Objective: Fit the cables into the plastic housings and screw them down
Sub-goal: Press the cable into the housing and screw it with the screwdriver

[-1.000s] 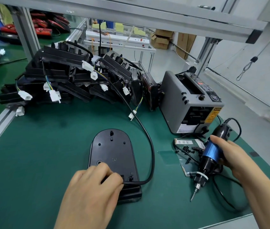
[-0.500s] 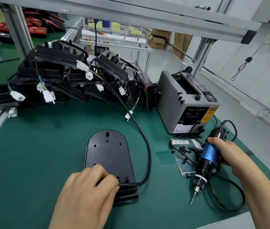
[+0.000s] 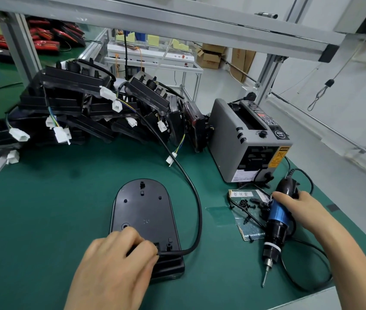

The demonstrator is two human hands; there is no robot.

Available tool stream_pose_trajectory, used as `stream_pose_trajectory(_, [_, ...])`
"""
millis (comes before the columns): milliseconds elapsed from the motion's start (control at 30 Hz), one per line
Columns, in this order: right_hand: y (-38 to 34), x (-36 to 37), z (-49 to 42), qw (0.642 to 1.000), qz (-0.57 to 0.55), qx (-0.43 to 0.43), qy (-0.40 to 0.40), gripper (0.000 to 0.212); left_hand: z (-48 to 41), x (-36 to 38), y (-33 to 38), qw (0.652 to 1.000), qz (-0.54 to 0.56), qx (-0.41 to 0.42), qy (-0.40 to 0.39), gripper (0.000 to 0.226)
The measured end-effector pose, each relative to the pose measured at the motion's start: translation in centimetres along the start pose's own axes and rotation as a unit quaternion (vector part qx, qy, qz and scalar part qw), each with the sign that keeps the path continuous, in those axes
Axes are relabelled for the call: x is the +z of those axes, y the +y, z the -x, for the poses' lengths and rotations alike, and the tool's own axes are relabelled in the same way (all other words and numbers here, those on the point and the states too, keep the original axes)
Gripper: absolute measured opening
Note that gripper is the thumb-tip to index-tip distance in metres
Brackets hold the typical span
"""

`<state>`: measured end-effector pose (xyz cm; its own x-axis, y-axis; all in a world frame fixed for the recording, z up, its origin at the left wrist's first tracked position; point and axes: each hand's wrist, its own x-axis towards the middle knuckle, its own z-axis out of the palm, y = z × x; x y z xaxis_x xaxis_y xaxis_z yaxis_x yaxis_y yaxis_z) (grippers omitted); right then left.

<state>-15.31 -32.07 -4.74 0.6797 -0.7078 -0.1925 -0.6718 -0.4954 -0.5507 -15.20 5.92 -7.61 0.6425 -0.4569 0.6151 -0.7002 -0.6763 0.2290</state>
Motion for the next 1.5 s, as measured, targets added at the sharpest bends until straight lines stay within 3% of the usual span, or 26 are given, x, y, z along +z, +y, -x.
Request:
stream_pose_trajectory(200, [0.0,-0.4,1.0,0.996,0.067,-0.005,0.066,0.087,0.0,0.0,0.1,1.0,-0.006,-0.005,-0.002,0.021])
stream_pose_trajectory(300, [-1.5,-1.4,1.5,0.984,0.004,-0.081,0.16,0.062,0.0,-0.1,0.2,1.0,-0.003,-0.008,-0.001,0.021])
stream_pose_trajectory(400, [-3.8,-1.8,2.2,0.966,-0.065,-0.179,0.173,0.009,0.0,-0.1,0.3,1.0,-0.002,-0.011,0.001,0.022])
stream_pose_trajectory(467, [-5.0,-1.5,2.3,0.966,-0.095,-0.196,0.14,0.017,0.0,-0.1,0.4,1.0,-0.002,-0.012,0.003,0.022])
stream_pose_trajectory(700, [-6.5,1.0,-0.6,0.971,-0.198,-0.122,0.056,0.011,0.0,-0.1,0.2,1.0,0.001,-0.005,0.003,0.02])
stream_pose_trajectory(967, [-7.5,1.1,-2.3,0.955,-0.283,-0.068,0.059,0.02,-0.1,-0.1,0.3,1.0,-0.002,-0.007,0.008,0.023])
stream_pose_trajectory(1500, [-8.2,2.1,-2.6,0.935,-0.342,-0.048,0.082,0.005,0.0,0.0,0.3,1.0,-0.003,-0.012,0.01,0.022])
